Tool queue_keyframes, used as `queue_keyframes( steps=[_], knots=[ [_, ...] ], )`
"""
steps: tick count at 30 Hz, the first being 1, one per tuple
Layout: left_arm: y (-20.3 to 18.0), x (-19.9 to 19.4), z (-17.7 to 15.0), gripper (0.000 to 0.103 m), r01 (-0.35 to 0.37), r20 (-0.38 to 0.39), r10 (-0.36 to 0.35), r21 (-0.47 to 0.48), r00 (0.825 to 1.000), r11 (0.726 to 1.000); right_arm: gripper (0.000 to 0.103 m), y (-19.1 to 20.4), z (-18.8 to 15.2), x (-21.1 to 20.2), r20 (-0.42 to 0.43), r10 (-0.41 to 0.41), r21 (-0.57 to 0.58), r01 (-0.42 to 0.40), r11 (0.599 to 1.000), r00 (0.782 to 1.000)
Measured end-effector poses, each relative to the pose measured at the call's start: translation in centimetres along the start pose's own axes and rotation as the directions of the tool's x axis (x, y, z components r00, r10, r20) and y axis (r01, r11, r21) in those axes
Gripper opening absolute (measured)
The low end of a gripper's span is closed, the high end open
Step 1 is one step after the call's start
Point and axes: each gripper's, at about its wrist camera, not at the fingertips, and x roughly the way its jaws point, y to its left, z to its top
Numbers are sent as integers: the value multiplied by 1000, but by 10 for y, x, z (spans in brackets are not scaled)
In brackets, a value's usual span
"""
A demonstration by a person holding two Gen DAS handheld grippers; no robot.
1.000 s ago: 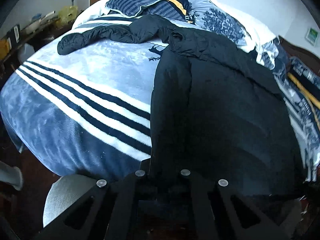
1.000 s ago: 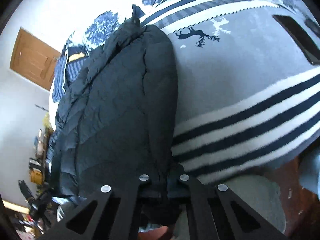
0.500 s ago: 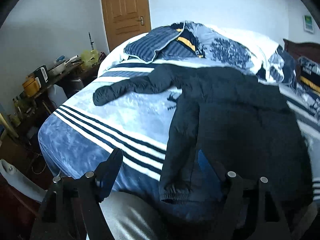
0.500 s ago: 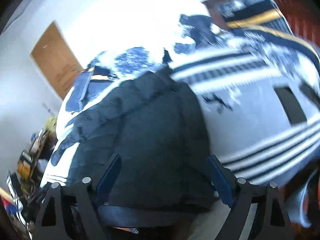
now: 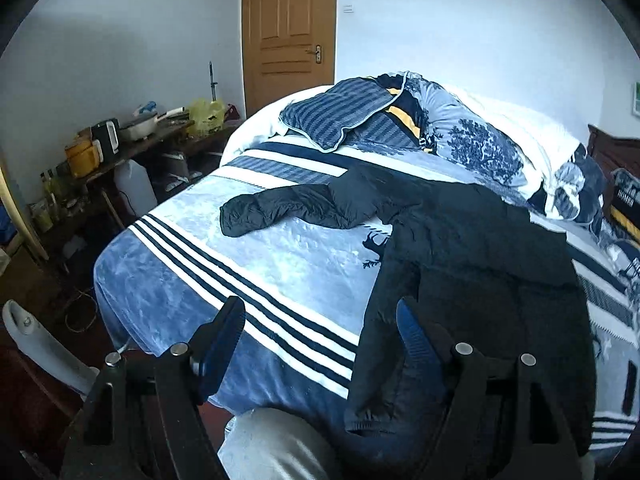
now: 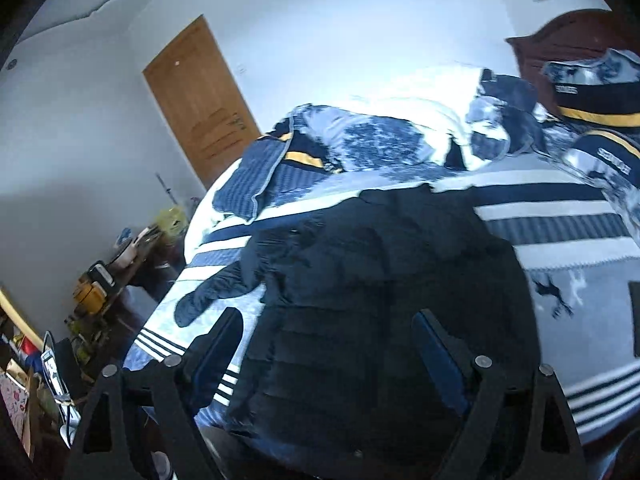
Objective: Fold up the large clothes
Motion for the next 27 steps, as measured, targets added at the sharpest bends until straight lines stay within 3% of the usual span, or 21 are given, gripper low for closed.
queue_keyframes(
  steps=[2, 8, 12, 20, 24, 27],
  knots=[
    [12, 5, 9, 79, 24, -15, -25, -45, 1000, 999, 89, 11, 7, 14, -10, 15, -22, -15, 1000, 1000],
    [41, 41, 32, 81, 20, -104, -37, -156, 994, 988, 89, 43, 26, 50, -21, -80, -110, 77, 991, 997],
    [48, 49, 44, 81, 7, -94, -22, -165, 995, 986, 89, 60, 40, 69, -23, -93, -134, 90, 987, 995],
    [53, 75, 64, 81, 24, -109, -45, -187, 993, 982, 89, 88, 53, 100, -31, -74, -175, 67, 982, 997],
    [64, 111, 73, 81, 43, -164, -83, -233, 983, 971, 89, 95, 59, 116, -42, -55, -184, 46, 982, 998],
    [80, 144, 75, 81, 14, -211, -72, -265, 975, 964, 89, 101, 63, 134, -54, -45, -197, 33, 980, 998]
  ],
)
